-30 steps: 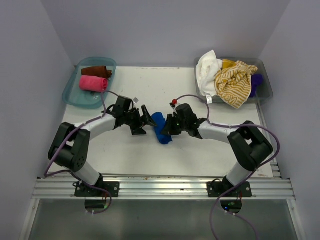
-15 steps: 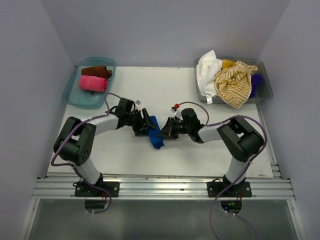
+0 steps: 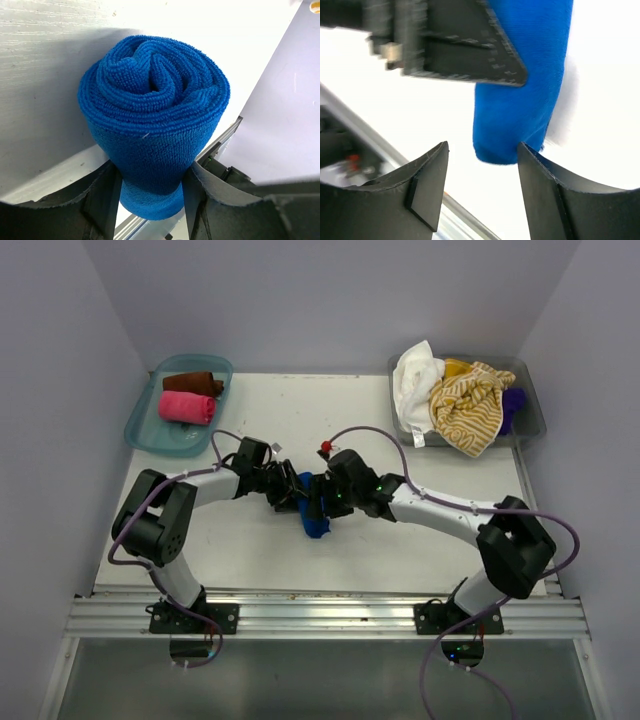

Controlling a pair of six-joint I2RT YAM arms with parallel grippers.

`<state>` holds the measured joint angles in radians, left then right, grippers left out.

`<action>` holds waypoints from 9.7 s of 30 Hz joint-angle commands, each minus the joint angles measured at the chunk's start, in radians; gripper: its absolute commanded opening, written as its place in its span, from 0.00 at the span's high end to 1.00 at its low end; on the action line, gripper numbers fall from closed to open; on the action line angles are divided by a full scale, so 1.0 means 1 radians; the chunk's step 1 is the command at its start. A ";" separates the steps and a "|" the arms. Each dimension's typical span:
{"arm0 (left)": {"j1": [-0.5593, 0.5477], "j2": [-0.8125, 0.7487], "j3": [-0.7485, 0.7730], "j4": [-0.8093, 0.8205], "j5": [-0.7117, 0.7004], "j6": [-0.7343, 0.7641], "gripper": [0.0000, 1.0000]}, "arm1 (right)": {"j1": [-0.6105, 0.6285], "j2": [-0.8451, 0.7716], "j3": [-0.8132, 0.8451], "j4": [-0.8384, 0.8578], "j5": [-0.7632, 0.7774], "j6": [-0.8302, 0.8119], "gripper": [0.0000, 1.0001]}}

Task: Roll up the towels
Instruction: Roll the towel, then place the rolled towel into the container, then grab a towel with the right arm, then move the towel to the center of the board

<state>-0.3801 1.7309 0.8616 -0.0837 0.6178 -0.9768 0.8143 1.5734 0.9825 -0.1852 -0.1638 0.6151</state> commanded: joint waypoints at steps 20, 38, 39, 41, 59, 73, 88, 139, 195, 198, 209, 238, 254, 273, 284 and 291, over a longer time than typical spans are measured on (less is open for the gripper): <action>-0.005 -0.001 0.002 -0.034 -0.044 -0.016 0.49 | 0.379 0.293 0.328 -0.283 0.828 -0.319 0.34; -0.005 -0.051 0.016 -0.077 -0.069 0.009 0.25 | 0.293 0.202 0.155 -0.114 0.677 -0.210 1.00; -0.005 -0.054 0.016 -0.079 -0.069 0.012 0.21 | 0.283 0.185 0.139 -0.077 0.638 -0.204 1.00; -0.003 -0.054 0.017 -0.079 -0.069 0.015 0.20 | 0.249 0.142 0.090 -0.034 0.565 -0.201 1.00; -0.006 -0.099 0.073 -0.159 -0.216 0.090 0.19 | 0.125 0.085 -0.011 0.131 0.205 -0.064 1.00; -0.022 -0.065 0.056 -0.107 -0.254 0.113 0.19 | 0.092 0.115 -0.019 0.173 0.126 -0.006 1.00; -0.065 -0.025 0.037 -0.087 -0.283 0.093 0.23 | 0.069 0.120 -0.039 0.213 0.084 0.021 1.00; 0.776 0.162 0.668 -0.246 -0.368 -0.076 0.74 | -0.020 -0.273 -0.045 -0.149 0.322 -0.044 0.19; 0.776 0.202 0.881 -0.693 -0.529 0.093 0.04 | -0.020 -0.277 0.056 -0.171 0.355 -0.083 0.19; 0.771 0.150 0.863 -0.647 -0.504 0.130 0.05 | -0.020 -0.289 0.053 -0.183 0.391 -0.090 0.19; 0.553 -0.106 0.944 -0.610 -0.653 0.338 0.04 | -0.219 -0.286 0.125 -0.302 0.454 -0.112 0.19; -0.287 -0.235 0.415 -0.475 -0.584 0.391 0.05 | -0.966 0.703 1.305 -0.595 0.475 -0.054 0.30; -0.287 -0.229 0.384 -0.456 -0.589 0.388 0.05 | -0.966 0.199 1.173 -0.376 0.330 -0.051 1.00; -0.111 -0.431 0.356 -0.525 -0.625 0.383 0.05 | -0.673 -0.349 0.914 -0.300 0.004 -0.103 1.00; 0.113 -0.462 0.453 -0.622 -0.636 0.452 0.05 | -0.079 -0.359 0.248 -0.183 0.145 -0.009 0.59; 0.104 -0.444 0.458 -0.628 -0.573 0.486 0.07 | -0.021 -0.369 0.118 -0.348 0.369 -0.067 0.35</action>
<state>-0.2607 1.2827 1.2972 -0.7002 -0.0055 -0.5335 0.8387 1.3342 1.1275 -0.4923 0.0383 0.5755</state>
